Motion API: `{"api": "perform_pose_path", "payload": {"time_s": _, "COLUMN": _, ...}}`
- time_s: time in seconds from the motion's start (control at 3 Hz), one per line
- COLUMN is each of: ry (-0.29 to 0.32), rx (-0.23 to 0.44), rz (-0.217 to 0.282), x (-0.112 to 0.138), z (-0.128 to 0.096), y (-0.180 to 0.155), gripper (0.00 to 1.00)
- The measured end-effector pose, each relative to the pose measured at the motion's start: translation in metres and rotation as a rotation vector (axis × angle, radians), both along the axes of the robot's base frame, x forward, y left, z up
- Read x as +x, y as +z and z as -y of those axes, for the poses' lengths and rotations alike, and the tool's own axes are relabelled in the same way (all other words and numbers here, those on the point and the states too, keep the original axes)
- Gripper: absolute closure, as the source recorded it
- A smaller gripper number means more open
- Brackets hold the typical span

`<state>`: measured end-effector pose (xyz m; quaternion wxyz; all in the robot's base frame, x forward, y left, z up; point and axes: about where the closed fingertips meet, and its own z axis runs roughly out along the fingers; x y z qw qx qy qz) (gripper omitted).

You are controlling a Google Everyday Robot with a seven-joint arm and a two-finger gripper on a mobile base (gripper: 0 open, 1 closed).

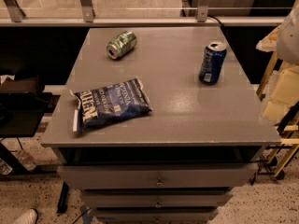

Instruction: Pick pepsi can

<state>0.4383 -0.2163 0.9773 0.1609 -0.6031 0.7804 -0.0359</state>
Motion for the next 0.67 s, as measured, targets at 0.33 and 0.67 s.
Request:
{"api": "perform_pose_path", "payload": {"time_s": 0.33, "ry": 0.0, "rx": 0.0, "rz": 0.0, "x": 0.0, "z": 0.0, "y": 0.0, "gripper": 0.0}}
{"api": "perform_pose_path", "payload": {"time_s": 0.67, "ry": -0.061, "rx": 0.031, "rz": 0.019, "x": 0.017, "z": 0.005, "y": -0.008, "gripper": 0.0}}
